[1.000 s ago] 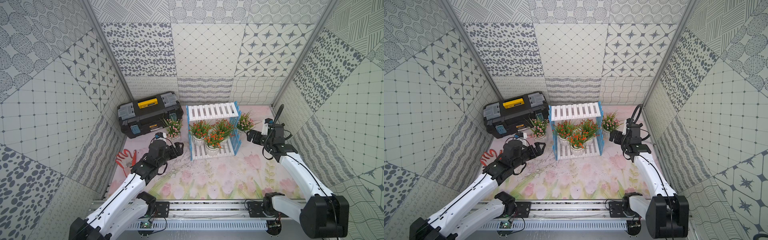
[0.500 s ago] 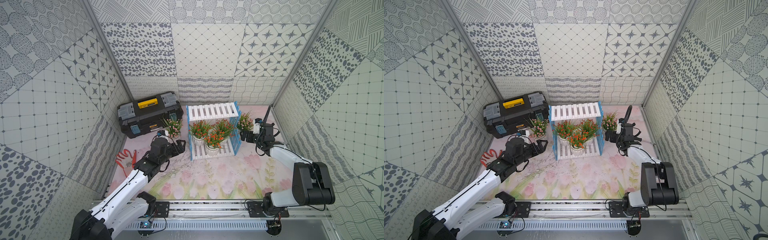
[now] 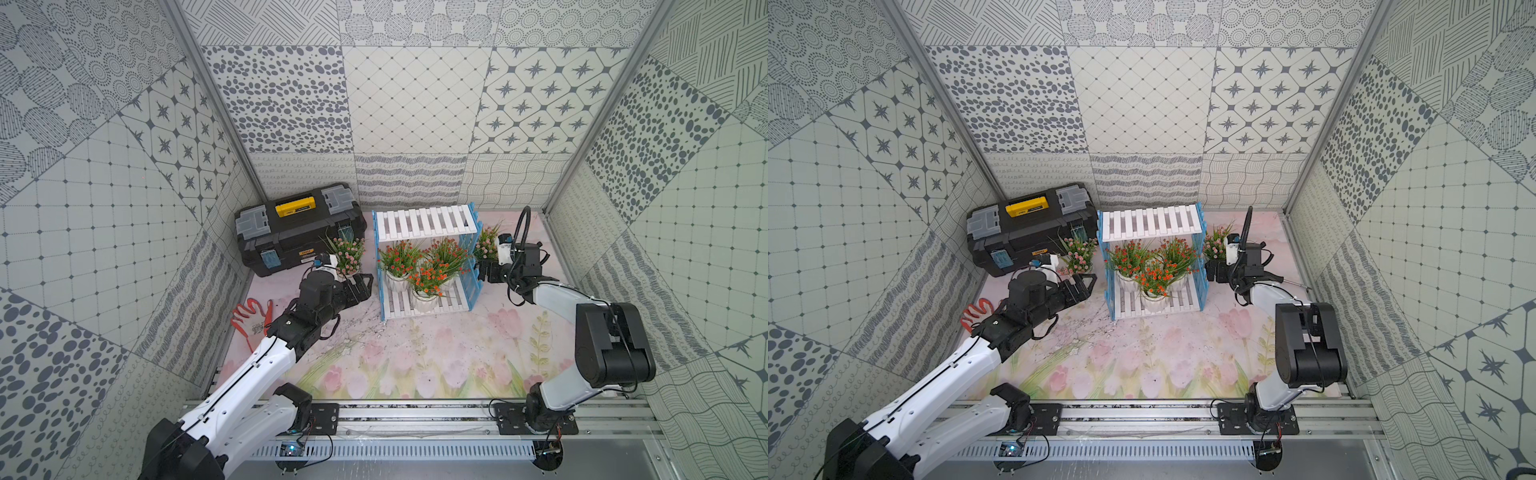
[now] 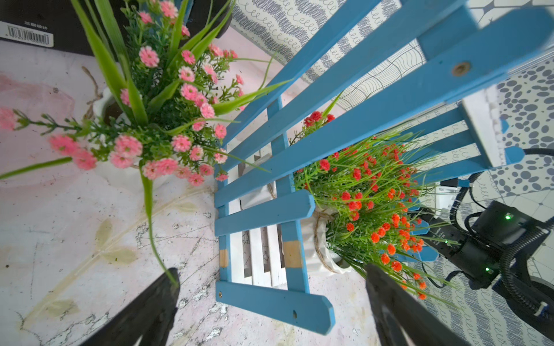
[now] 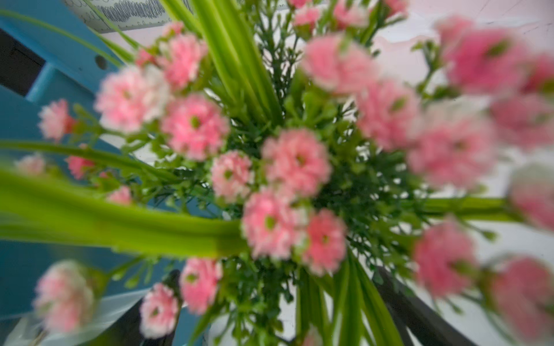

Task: Place the baby's breath potted plants on the rack by color
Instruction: Pick up the baby's breath potted plant from the center of the board.

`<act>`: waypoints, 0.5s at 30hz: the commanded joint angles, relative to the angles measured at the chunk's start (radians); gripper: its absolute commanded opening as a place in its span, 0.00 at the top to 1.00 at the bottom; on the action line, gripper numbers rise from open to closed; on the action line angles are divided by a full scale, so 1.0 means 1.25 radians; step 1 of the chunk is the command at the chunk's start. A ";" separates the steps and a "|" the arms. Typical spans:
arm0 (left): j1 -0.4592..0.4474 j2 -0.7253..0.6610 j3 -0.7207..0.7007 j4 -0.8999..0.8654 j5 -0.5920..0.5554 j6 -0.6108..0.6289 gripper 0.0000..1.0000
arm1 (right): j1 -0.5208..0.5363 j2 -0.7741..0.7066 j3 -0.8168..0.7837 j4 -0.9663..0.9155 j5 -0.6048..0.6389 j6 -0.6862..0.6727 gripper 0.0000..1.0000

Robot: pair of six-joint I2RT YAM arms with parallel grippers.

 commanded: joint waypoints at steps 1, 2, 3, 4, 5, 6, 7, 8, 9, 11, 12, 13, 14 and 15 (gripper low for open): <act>0.003 0.009 0.023 0.033 0.007 0.018 0.03 | -0.005 0.013 0.026 0.030 -0.010 -0.046 0.02; 0.003 0.013 0.025 0.036 0.009 0.016 0.03 | -0.005 0.017 0.035 0.024 -0.007 -0.050 0.02; 0.003 0.015 0.027 0.037 0.009 0.015 0.03 | -0.005 0.023 0.042 0.021 -0.004 -0.053 0.02; 0.003 0.016 0.027 0.039 0.010 0.013 0.03 | -0.005 0.029 0.048 0.019 -0.006 -0.059 0.02; 0.003 0.018 0.031 0.039 0.010 0.014 0.03 | -0.005 0.037 0.057 0.013 -0.004 -0.063 0.02; 0.003 0.021 0.035 0.037 0.012 0.015 0.03 | -0.005 0.046 0.064 0.012 -0.003 -0.066 0.02; 0.003 0.023 0.038 0.036 0.013 0.017 0.03 | -0.005 0.052 0.069 0.012 -0.002 -0.070 0.02; 0.003 0.023 0.040 0.036 0.014 0.018 0.03 | -0.005 0.059 0.078 0.006 0.002 -0.073 0.02; 0.003 0.025 0.043 0.035 0.014 0.019 0.03 | -0.005 0.065 0.088 0.000 0.002 -0.072 0.02; 0.003 0.027 0.045 0.036 0.015 0.020 0.03 | -0.005 0.082 0.108 -0.019 -0.007 -0.080 0.02; 0.002 0.030 0.047 0.038 0.017 0.019 0.03 | -0.005 0.091 0.120 -0.033 -0.012 -0.083 0.02; 0.003 0.033 0.048 0.040 0.018 0.019 0.03 | -0.005 0.098 0.128 -0.042 -0.010 -0.084 0.02; 0.003 0.034 0.049 0.042 0.017 0.019 0.03 | -0.005 0.102 0.133 -0.045 -0.010 -0.085 0.02; 0.002 0.033 0.049 0.044 0.018 0.019 0.03 | -0.005 0.104 0.134 -0.046 -0.012 -0.085 0.02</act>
